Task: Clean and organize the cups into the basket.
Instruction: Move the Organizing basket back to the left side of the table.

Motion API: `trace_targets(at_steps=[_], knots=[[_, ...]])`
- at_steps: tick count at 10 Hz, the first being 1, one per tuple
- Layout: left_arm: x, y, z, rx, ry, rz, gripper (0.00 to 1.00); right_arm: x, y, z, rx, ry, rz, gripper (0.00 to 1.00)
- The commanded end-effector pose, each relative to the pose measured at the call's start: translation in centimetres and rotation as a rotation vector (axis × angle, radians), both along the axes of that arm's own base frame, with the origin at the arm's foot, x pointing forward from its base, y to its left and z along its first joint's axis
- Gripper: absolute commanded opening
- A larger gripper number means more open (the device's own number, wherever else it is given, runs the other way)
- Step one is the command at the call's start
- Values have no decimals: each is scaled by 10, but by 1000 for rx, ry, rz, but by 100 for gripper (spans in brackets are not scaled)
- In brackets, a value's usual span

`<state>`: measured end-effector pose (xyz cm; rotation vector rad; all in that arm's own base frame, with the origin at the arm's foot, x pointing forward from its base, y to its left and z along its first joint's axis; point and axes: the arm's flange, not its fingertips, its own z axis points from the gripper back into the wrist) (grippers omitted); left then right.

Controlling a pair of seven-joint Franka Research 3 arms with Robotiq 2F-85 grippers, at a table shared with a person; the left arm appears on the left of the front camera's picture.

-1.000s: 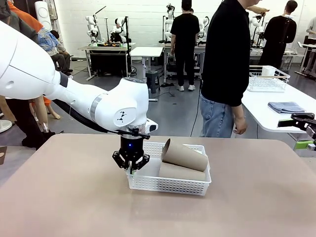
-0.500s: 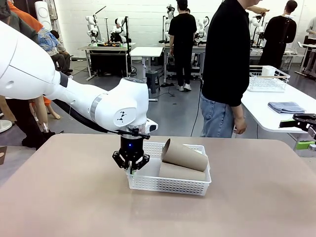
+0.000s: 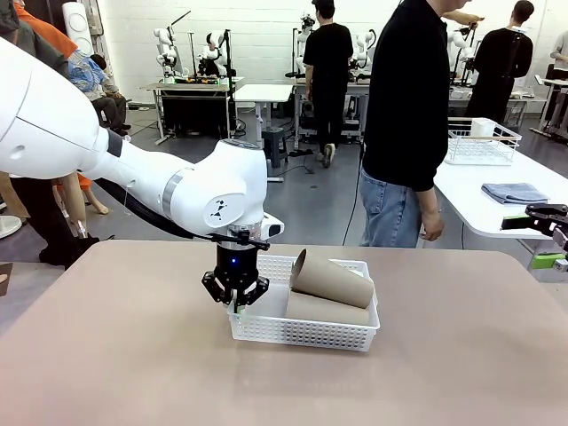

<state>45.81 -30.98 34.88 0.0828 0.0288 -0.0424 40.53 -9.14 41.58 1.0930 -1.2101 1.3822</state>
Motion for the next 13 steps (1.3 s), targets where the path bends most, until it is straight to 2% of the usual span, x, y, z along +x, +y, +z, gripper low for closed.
trace_targets(at_steps=[1, 6, 7, 8, 10, 12, 13], knots=[[-1, 2, -4, 10, -1, -7, 0, -4, 0, -1, 0, 2, 4, 100], [-1, 2, -4, 10, -1, -7, 0, -4, 0, -1, 0, 2, 4, 100], [0, 0, 0, 0, 0, 0, 5, 0, 0, 0, 0, 0, 0, 100], [3, 12, 13, 72, -76, 31, 5, 1, -8, 10, -5, 83, -130, 100], [7, 57, 39, 130, -129, 42, 5, 2, -37, 18, -65, 369, -317, 100], [18, 103, 51, 143, -190, 90, 5, 4, -73, 16, -80, 577, -424, 100], [22, 126, 54, 100, -160, 93, 5, 0, -96, 11, -112, 705, -484, 100]])
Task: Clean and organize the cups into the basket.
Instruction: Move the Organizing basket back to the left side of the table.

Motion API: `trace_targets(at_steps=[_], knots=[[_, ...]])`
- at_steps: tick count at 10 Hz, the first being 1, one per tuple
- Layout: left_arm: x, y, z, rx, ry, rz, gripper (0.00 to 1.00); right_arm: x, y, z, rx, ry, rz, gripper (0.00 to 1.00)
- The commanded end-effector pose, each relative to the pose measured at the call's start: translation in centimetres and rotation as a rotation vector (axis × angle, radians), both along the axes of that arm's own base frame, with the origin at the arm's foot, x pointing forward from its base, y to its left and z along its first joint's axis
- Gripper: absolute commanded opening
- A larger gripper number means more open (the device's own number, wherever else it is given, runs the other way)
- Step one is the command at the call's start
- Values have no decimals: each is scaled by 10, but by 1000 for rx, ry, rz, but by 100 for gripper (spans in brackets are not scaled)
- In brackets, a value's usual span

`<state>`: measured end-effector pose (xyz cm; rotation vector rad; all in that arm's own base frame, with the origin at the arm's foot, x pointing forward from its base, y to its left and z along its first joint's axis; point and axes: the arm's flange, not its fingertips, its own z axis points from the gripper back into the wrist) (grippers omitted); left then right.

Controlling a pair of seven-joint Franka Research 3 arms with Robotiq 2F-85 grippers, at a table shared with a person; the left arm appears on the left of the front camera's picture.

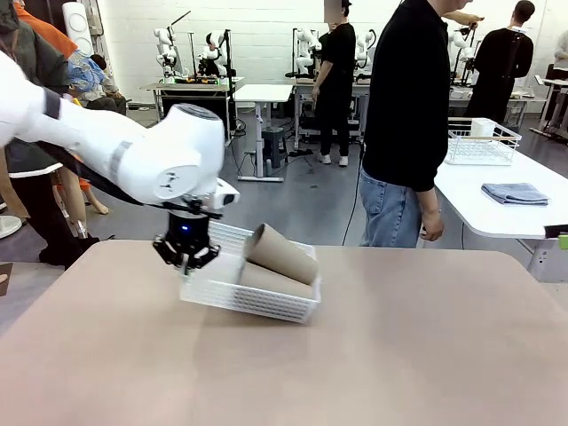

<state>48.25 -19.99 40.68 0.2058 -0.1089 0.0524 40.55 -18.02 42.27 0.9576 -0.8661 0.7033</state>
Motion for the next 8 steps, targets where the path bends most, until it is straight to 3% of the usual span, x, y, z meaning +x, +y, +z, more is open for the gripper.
trace_targets(at_steps=[1, 2, 3, 4, 5, 8], knots=[[-4, 30, -3, -47, -5, -7, 5, -5, -27, 3, 41, 195, -90, 100], [-6, 39, -2, -37, -12, 8, 5, -12, -47, 4, 58, 257, -113, 100], [-7, 45, -2, -38, -14, 35, 5, -16, -59, 4, 28, 240, -119, 100], [-10, 47, -4, -27, -25, 51, 5, -12, -36, -5, 17, 190, -105, 100], [2, 46, -4, -7, 6, 33, 5, -12, -36, -5, 17, 190, -105, 100], [2, 46, -4, -7, 6, 33, 5, -12, -36, -5, 17, 190, -105, 100]])
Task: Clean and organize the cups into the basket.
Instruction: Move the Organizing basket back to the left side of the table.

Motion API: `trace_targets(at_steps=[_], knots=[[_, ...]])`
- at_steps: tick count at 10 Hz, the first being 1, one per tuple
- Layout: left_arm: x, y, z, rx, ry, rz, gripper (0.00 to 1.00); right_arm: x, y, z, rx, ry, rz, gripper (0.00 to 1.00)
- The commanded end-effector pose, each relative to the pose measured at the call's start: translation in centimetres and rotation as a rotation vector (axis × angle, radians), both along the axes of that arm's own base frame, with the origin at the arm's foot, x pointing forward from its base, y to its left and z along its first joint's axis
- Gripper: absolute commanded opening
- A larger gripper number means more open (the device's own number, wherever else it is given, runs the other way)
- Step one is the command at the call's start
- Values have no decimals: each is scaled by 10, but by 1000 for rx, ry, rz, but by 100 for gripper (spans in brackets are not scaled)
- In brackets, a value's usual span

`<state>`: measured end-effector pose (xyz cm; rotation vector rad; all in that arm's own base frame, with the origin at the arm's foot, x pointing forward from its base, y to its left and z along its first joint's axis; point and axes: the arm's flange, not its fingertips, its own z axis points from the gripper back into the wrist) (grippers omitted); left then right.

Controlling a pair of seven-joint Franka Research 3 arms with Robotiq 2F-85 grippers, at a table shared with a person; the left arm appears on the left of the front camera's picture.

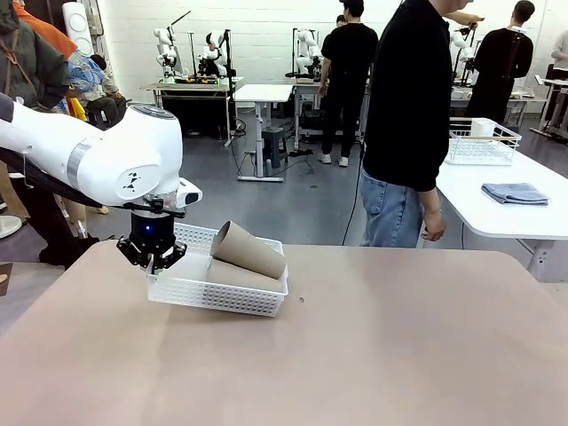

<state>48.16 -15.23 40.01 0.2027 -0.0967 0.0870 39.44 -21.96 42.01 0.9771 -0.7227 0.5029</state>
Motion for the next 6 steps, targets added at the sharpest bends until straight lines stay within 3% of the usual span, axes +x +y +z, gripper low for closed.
trace_targets(at_steps=[1, 2, 3, 6], knots=[[3, -1, 2, -2, -2, -3, 5, -1, 4, -2, 1, -25, -9, 100], [0, 0, 0, 0, 0, 0, 5, -1, 4, -2, 1, -25, -9, 100], [2, 0, 0, 53, -48, -38, 5, 0, 0, 0, 0, -1, 0, 100], [8, 33, 7, 171, -162, -73, 5, -11, -34, 3, 205, 294, -57, 100]])
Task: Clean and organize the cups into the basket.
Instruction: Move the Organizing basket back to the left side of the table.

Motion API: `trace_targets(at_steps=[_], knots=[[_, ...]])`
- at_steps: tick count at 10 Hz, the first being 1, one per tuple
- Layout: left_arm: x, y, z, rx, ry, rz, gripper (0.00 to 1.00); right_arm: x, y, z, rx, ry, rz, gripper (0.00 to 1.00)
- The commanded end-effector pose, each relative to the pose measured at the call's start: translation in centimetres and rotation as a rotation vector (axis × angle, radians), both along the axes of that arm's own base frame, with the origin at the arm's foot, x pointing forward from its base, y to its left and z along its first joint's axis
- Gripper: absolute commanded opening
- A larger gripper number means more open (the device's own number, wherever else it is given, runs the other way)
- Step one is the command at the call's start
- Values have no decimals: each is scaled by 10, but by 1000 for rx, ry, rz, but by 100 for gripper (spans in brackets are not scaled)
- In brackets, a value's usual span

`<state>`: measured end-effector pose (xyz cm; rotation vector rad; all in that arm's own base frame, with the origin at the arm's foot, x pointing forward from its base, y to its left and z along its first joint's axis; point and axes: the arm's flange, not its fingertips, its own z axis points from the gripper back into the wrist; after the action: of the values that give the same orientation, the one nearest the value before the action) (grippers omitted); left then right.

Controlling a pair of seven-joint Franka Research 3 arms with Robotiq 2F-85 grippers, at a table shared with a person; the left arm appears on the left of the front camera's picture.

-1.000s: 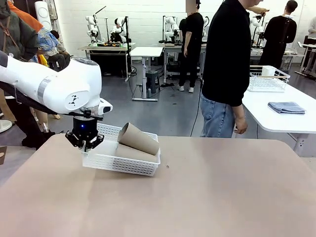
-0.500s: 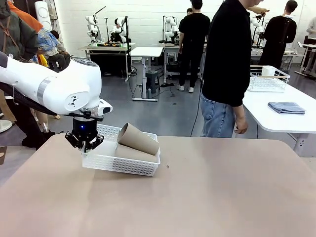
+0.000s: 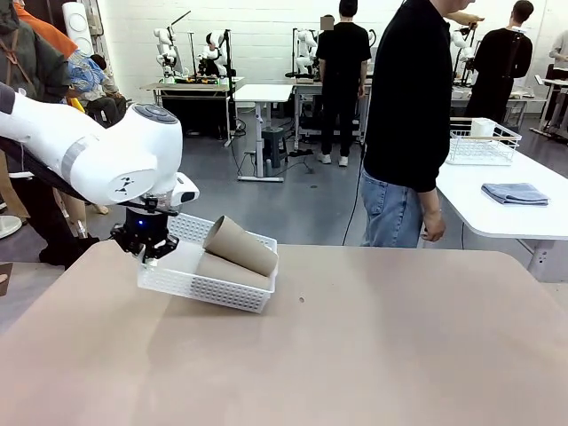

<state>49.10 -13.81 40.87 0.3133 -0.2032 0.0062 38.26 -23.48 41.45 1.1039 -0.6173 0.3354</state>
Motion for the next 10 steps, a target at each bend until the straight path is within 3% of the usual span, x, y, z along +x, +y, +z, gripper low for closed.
trace_targets(at_steps=[1, 3, 7, 8, 10], knots=[[3, 35, 7, 38, -94, 13, 5, -6, -36, 11, 176, 233, -7, 100], [6, 55, 19, 29, -139, 41, 5, -21, -61, 23, 277, 371, 38, 100], [12, 83, 26, 56, -150, 87, 5, -52, -100, 26, 208, 438, -9, 100], [14, 90, 25, 55, -142, 111, 5, -56, -103, 23, 142, 476, 9, 100], [18, 104, 28, 49, -144, 151, 5, -55, -106, 23, 149, 476, -3, 100]])
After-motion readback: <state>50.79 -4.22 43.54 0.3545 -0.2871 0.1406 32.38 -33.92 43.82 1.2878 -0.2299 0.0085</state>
